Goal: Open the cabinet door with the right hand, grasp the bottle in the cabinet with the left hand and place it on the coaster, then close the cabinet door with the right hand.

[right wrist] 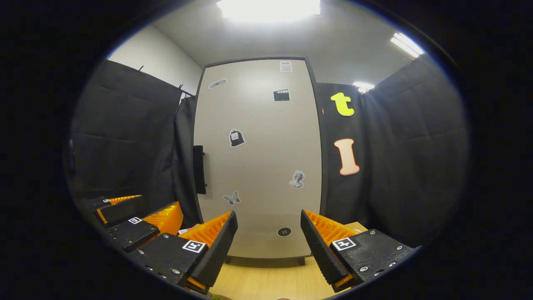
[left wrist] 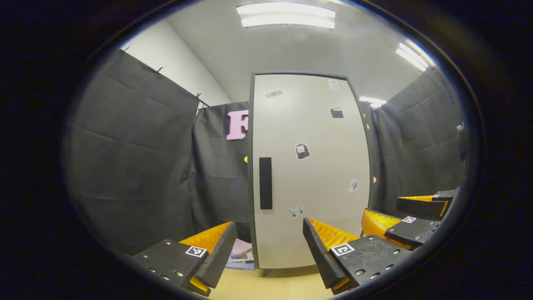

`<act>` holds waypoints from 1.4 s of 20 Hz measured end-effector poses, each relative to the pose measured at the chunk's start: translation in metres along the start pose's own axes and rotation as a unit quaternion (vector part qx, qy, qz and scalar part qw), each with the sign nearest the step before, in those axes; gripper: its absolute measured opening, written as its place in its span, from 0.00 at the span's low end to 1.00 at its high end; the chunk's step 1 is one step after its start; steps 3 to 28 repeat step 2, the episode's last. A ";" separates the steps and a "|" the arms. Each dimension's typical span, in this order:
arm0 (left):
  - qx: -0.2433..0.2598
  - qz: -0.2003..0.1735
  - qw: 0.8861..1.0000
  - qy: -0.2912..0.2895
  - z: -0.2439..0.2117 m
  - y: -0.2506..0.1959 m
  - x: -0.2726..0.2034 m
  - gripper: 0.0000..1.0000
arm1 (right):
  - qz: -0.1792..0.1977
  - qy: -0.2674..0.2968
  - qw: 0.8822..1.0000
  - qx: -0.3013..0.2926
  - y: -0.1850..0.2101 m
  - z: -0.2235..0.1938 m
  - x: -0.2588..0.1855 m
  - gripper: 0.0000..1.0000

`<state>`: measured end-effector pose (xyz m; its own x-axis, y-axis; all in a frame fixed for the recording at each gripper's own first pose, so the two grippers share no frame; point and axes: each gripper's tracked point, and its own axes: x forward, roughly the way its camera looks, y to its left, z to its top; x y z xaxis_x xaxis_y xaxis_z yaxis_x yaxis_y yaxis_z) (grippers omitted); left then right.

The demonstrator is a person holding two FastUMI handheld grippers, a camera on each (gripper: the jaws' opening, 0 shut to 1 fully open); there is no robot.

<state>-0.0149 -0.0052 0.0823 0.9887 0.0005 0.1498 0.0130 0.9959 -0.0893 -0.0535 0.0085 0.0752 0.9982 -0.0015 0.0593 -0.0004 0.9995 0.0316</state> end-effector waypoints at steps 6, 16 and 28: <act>0.001 0.001 1.000 0.004 -0.003 0.000 0.000 0.96 | 0.001 0.000 1.000 0.000 0.000 -0.002 0.001 0.94; 0.001 0.001 1.000 0.004 -0.003 0.000 0.000 0.96 | 0.001 0.000 1.000 0.000 0.000 -0.002 0.001 0.94; 0.001 0.001 1.000 0.004 -0.003 0.000 0.000 0.96 | 0.001 0.000 1.000 0.000 0.000 -0.002 0.001 0.94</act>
